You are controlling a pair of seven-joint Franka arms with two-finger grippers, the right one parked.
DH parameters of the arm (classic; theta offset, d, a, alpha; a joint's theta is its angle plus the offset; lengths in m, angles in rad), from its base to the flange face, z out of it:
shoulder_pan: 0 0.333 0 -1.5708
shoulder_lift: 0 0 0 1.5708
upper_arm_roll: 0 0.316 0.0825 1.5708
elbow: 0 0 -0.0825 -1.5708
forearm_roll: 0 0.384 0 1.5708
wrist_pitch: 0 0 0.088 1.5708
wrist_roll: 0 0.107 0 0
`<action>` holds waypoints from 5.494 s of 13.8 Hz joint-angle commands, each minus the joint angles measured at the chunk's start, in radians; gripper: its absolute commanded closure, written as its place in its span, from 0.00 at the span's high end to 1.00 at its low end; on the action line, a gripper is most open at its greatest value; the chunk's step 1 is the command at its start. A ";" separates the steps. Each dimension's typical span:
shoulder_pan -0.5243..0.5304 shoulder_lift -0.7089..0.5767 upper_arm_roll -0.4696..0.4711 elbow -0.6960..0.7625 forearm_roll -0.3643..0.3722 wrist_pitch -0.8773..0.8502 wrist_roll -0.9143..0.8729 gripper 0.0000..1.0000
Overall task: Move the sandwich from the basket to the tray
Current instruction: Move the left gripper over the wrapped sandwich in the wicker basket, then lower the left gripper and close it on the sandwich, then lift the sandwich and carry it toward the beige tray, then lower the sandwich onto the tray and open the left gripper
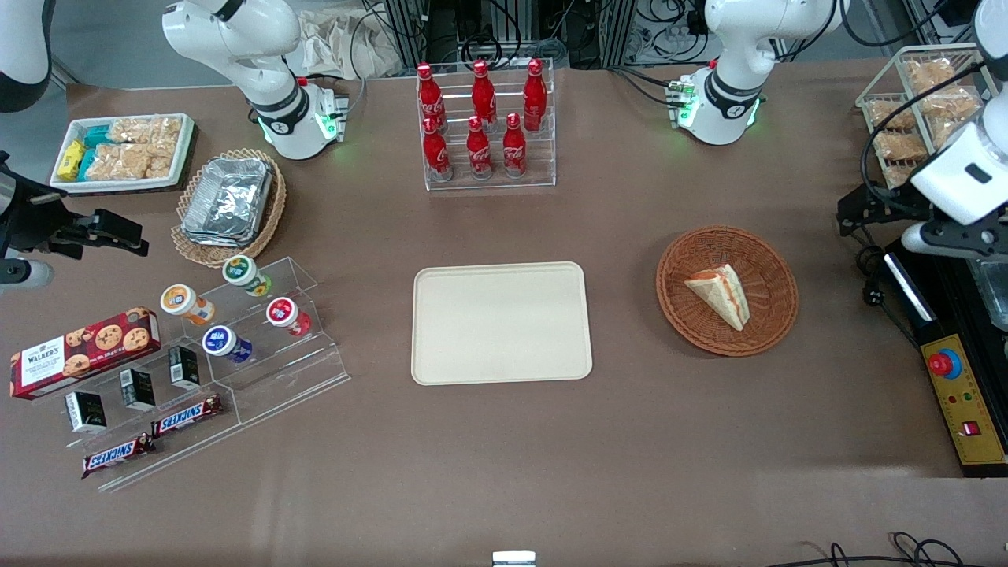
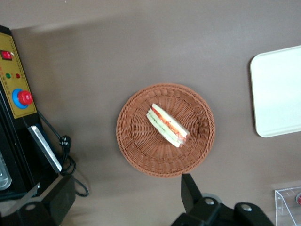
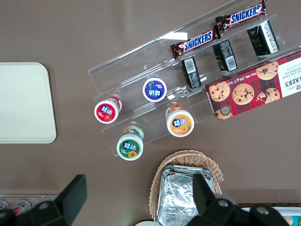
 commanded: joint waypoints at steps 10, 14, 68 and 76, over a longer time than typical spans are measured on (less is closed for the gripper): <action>-0.021 -0.133 -0.108 -0.549 0.000 0.487 -0.931 1.00; -0.023 -0.119 -0.134 -0.728 0.018 0.682 -1.050 1.00; -0.180 0.649 -0.520 -0.130 0.455 0.702 -0.936 0.00; -0.185 0.671 -0.520 -0.101 0.542 0.693 -1.017 1.00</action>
